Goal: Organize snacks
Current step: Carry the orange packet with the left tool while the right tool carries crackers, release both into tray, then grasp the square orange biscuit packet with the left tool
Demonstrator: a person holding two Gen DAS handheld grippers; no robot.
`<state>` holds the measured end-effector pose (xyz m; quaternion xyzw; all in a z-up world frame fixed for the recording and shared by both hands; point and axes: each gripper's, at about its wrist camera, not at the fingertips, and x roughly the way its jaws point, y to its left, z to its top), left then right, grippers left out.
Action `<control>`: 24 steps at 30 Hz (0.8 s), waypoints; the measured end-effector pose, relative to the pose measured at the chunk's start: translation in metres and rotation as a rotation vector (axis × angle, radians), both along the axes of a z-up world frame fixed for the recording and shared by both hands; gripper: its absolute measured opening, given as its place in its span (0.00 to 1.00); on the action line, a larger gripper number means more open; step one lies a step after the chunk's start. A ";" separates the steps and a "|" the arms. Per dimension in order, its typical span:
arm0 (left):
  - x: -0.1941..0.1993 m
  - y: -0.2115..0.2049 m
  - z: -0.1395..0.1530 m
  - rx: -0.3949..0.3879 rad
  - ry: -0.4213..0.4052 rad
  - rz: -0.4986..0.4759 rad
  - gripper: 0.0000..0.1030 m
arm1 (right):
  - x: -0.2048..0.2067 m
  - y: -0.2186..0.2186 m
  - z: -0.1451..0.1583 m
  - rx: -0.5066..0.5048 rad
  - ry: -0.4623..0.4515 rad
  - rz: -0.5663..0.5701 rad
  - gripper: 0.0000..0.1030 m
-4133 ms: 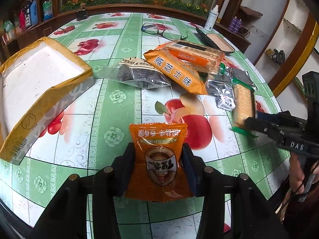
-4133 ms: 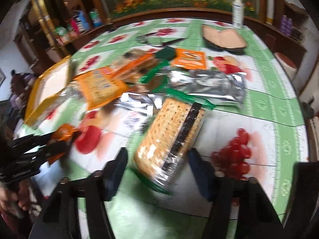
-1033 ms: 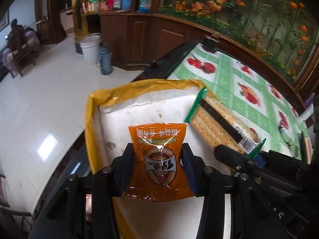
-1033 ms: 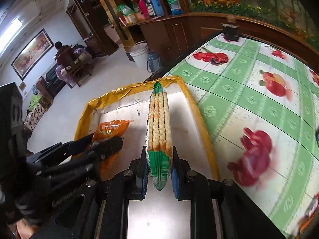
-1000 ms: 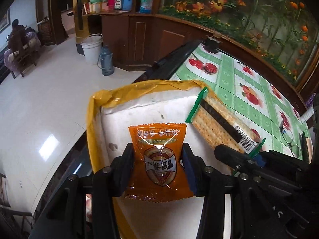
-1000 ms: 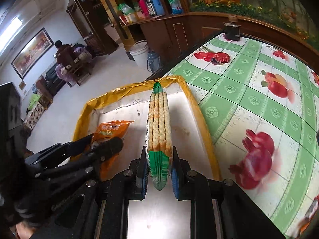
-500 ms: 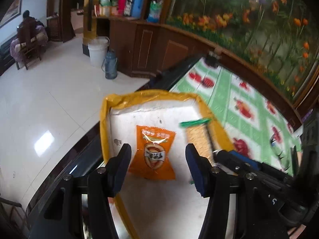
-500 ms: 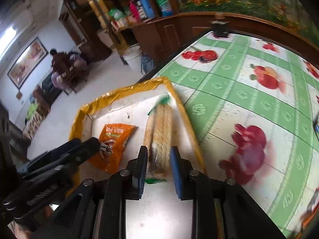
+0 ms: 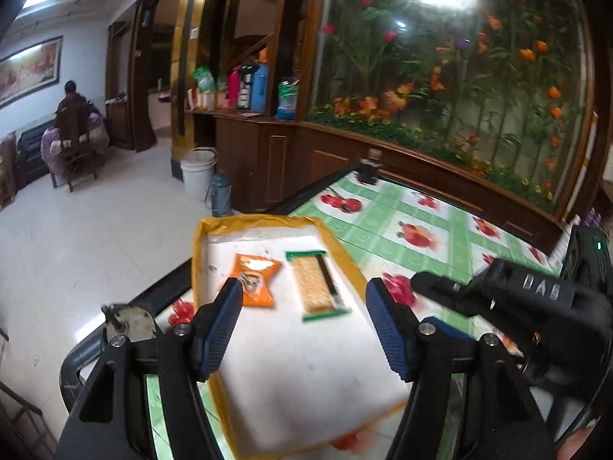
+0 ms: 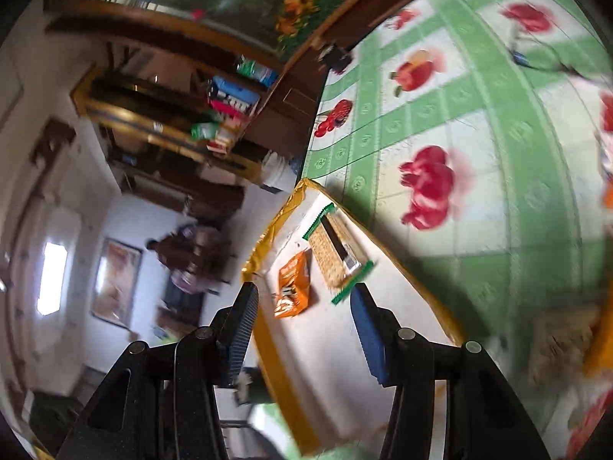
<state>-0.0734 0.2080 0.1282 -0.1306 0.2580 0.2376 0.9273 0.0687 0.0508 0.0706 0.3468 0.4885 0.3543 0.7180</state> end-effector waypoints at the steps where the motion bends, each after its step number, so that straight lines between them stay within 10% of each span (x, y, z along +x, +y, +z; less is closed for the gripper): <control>1: -0.001 -0.006 -0.002 0.003 0.008 -0.018 0.64 | -0.002 -0.009 0.000 0.006 0.011 -0.007 0.53; 13: 0.011 -0.069 -0.033 -0.152 0.128 -0.333 0.72 | -0.038 -0.160 0.007 -0.342 -0.274 0.063 0.53; 24: 0.079 -0.142 -0.057 -0.244 0.245 -0.537 0.74 | -0.017 -0.258 -0.016 -0.278 -0.126 -0.161 0.52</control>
